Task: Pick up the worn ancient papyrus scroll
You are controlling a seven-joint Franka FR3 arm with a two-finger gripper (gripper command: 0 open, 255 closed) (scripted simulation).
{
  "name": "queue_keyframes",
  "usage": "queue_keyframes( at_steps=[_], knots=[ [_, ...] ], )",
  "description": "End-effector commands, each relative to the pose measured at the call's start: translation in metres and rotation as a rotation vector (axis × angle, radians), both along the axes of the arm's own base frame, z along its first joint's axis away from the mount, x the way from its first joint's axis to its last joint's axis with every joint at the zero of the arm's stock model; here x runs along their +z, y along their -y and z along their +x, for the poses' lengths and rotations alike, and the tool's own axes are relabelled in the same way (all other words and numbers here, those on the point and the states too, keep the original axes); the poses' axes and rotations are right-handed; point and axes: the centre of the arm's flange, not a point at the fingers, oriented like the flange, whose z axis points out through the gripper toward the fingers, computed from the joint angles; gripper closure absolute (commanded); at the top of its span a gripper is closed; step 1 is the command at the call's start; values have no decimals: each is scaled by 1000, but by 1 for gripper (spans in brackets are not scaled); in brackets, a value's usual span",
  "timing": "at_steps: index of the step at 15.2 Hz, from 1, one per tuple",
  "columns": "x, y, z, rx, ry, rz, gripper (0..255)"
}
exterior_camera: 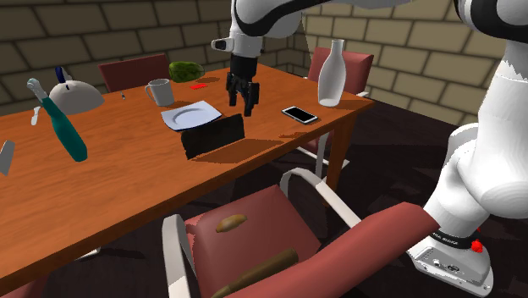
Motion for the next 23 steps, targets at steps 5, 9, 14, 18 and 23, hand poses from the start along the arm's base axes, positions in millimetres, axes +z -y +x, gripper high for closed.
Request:
queue_keyframes(
  at_steps=[5, 9, 14, 18, 23],
  knots=[
    [-29, -2, 2, 5, 1, 0, 0],
    [-29, -2, 2, 5, 1, 0, 255],
    [-28, -2, 2, 5, 1, 0, 255],
    [-18, -2, 2, 5, 1, 0, 255],
    [8, -2, 2, 5, 1, 0, 255]
  ],
)
